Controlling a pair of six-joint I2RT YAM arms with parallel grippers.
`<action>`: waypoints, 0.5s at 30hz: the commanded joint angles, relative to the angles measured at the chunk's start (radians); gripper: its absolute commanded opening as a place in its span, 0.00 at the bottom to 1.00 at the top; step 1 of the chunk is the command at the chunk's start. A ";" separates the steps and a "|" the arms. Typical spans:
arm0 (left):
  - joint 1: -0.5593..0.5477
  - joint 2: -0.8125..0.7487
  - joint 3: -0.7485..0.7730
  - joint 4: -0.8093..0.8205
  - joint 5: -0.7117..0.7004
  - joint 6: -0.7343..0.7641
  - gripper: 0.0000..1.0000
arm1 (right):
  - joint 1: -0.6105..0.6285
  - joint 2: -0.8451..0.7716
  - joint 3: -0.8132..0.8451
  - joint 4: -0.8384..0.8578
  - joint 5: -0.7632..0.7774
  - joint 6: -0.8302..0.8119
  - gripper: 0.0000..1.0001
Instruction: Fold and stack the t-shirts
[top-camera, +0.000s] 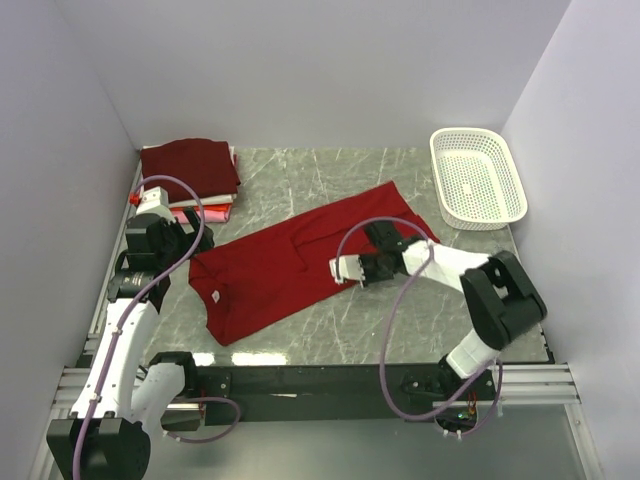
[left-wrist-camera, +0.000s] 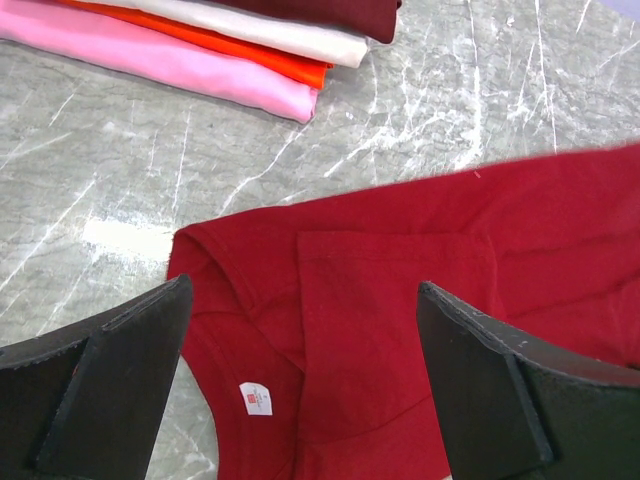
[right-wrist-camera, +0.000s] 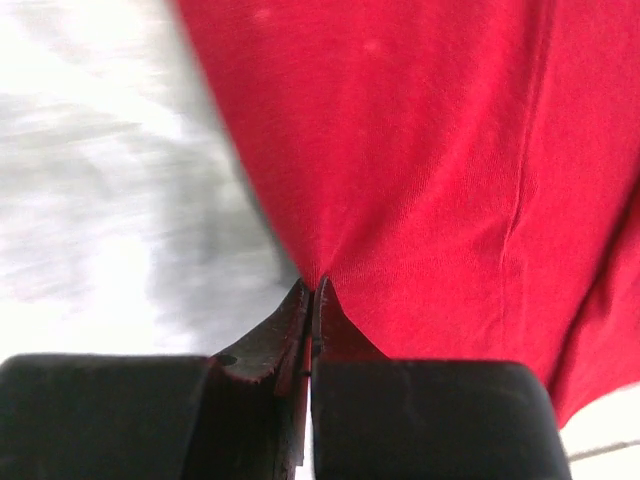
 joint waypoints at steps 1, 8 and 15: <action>-0.002 -0.013 0.015 0.045 0.002 0.013 0.99 | 0.038 -0.142 -0.097 -0.145 -0.017 -0.028 0.00; -0.002 -0.019 0.014 0.048 0.011 0.013 0.99 | 0.177 -0.337 -0.255 -0.293 -0.045 0.030 0.03; -0.002 -0.016 0.012 0.050 0.018 0.012 0.98 | 0.182 -0.418 -0.092 -0.336 -0.186 0.240 0.43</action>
